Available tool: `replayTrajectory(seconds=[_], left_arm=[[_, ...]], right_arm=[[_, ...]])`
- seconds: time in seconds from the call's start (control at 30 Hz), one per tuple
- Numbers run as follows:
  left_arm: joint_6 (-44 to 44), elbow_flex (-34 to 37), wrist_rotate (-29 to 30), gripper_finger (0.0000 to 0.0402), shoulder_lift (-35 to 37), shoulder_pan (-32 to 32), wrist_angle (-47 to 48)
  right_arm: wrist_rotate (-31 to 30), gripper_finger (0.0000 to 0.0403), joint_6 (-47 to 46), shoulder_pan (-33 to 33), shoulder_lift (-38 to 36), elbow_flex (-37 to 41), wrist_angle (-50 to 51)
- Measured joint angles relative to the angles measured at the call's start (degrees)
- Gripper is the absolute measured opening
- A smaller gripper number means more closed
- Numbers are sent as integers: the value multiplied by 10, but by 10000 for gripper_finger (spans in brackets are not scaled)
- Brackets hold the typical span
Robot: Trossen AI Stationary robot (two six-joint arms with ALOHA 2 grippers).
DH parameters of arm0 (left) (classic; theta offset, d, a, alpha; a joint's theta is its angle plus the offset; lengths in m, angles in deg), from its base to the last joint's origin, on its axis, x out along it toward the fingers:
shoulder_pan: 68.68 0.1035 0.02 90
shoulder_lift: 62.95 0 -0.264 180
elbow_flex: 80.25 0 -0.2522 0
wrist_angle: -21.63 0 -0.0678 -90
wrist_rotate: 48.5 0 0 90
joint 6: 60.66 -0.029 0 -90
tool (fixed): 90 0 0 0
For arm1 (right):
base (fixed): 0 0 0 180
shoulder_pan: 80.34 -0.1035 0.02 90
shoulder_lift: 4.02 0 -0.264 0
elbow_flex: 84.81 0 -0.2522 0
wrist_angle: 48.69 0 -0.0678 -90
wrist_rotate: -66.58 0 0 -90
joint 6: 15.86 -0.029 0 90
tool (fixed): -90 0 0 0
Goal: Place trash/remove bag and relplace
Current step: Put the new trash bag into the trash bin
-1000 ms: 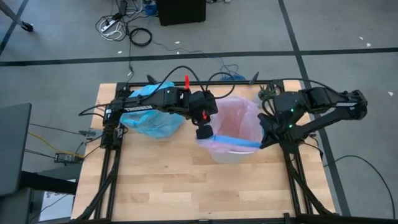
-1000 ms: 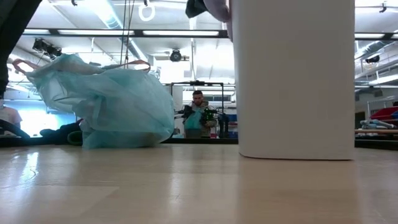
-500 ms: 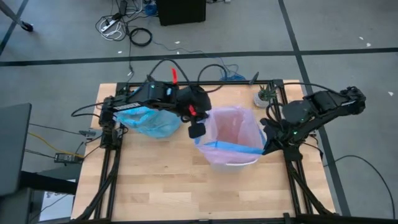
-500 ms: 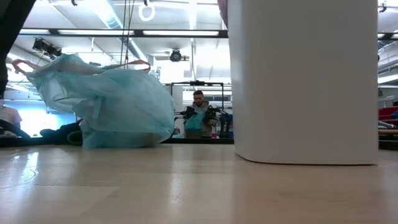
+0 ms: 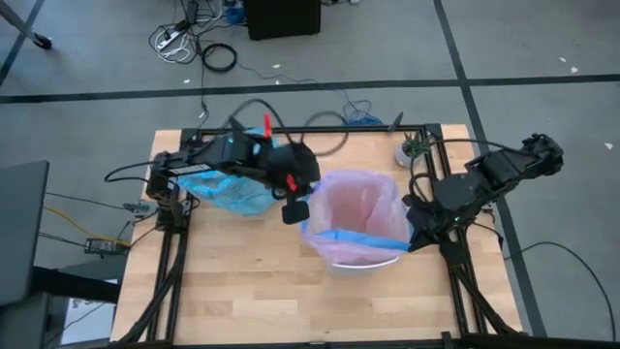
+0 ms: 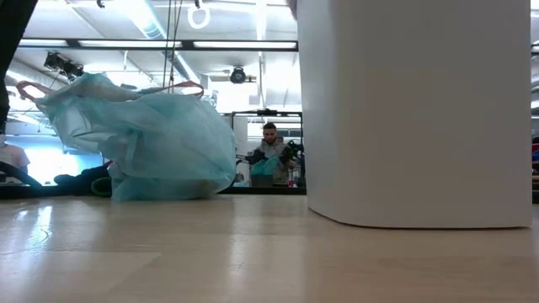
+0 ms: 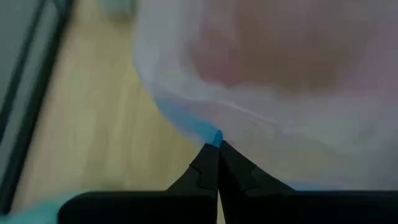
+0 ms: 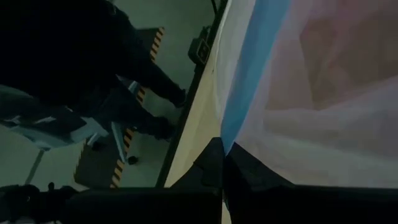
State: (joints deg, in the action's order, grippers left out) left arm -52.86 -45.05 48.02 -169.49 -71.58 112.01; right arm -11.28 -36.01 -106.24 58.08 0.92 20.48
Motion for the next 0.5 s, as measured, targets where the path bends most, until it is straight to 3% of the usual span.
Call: replayTrajectory(seconds=[0.17, 0.3, 0.5], left_arm=[[2, 72, 0, 5, -1, -8, 10], [-1, 123, 0, 5, -1, -17, -34], [-30, 163, -8, 5, -1, -26, -65]], right_arm=[[-22, 0, -34, -30, 20, 0, 0], [-52, 0, -79, -68, 28, 0, -6], [-78, 0, -97, -130, 59, 0, -44]])
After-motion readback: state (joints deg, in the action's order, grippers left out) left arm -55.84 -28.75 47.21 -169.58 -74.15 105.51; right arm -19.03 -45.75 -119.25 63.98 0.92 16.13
